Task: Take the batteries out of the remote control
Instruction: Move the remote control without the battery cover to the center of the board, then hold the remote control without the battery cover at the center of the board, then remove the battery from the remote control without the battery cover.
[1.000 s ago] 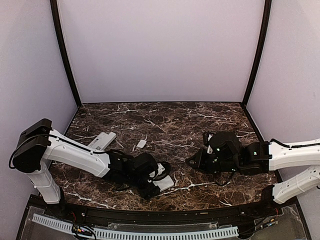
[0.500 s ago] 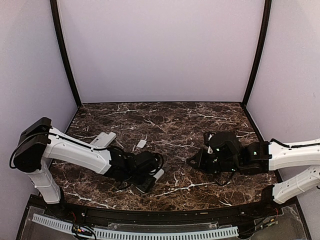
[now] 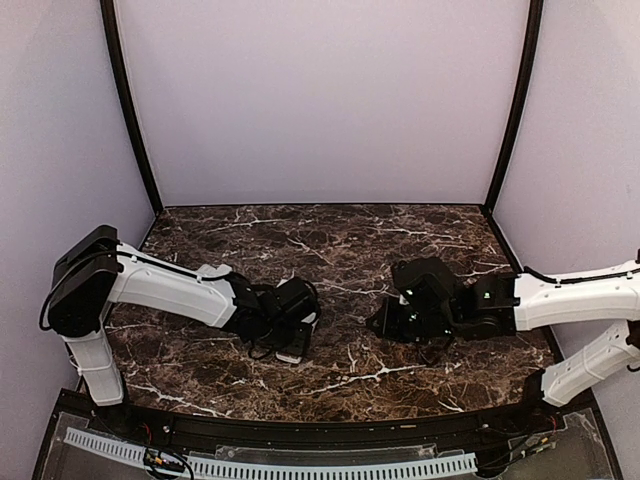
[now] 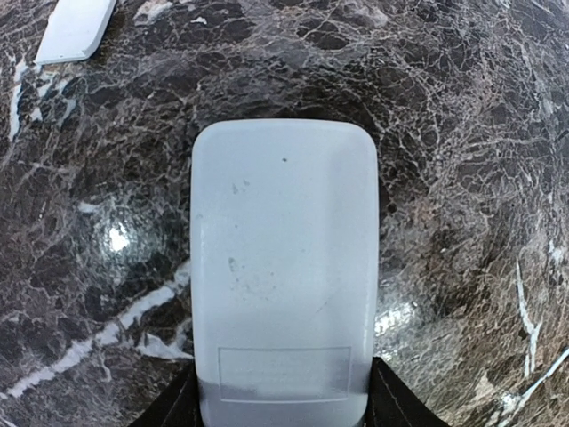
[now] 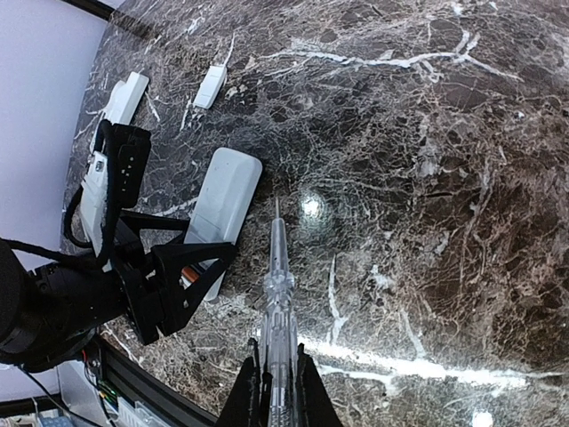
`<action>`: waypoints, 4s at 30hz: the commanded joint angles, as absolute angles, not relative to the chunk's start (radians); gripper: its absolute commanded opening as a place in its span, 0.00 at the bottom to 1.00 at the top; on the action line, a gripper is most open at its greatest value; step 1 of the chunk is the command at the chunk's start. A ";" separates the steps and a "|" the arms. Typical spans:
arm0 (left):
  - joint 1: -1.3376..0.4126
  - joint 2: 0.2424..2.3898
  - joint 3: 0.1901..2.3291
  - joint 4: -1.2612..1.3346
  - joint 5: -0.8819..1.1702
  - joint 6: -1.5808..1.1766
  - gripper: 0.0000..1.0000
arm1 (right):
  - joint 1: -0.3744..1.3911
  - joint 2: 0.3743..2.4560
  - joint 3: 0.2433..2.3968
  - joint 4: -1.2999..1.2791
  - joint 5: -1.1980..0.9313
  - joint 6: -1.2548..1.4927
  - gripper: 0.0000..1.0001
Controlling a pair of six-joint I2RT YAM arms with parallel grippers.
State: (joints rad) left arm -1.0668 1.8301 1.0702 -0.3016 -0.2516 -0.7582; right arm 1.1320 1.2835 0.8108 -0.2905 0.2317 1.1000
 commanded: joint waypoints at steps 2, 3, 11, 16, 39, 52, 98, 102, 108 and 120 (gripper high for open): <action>-1.068 1.846 1.092 -0.336 -0.216 -0.845 0.54 | 1.096 1.334 0.862 -0.274 0.152 0.996 0.00; -1.068 1.846 1.092 -0.334 -0.209 -0.861 0.59 | 1.087 1.339 0.862 -0.272 0.133 0.980 0.00; -1.069 1.778 1.070 -0.304 -0.176 -0.930 0.80 | 0.991 1.332 0.881 -0.301 -0.034 0.815 0.00; -1.067 1.720 1.068 -0.353 -0.155 -0.954 0.83 | 0.976 1.318 0.930 -0.377 -0.082 0.694 0.00; -0.749 1.663 1.100 -0.402 0.272 -0.466 0.57 | 1.008 1.346 0.841 -0.160 -0.260 0.548 0.00; -0.745 1.785 1.151 -0.387 0.264 -0.377 0.50 | 1.086 1.472 1.028 -0.336 -0.157 0.313 0.00; -0.795 1.950 1.226 -0.401 0.352 -0.302 0.31 | 1.101 1.731 1.229 -0.446 -0.220 0.307 0.00; -0.795 1.948 1.227 -0.402 0.353 -0.304 0.31 | 1.100 1.744 1.235 -0.452 -0.222 0.313 0.00; -0.795 1.948 1.226 -0.403 0.351 -0.308 0.31 | 1.101 1.772 1.269 -0.490 -0.211 0.329 0.00; -0.795 1.947 1.216 -0.412 0.348 -0.326 0.29 | 1.086 1.843 1.278 -0.540 -0.217 0.446 0.00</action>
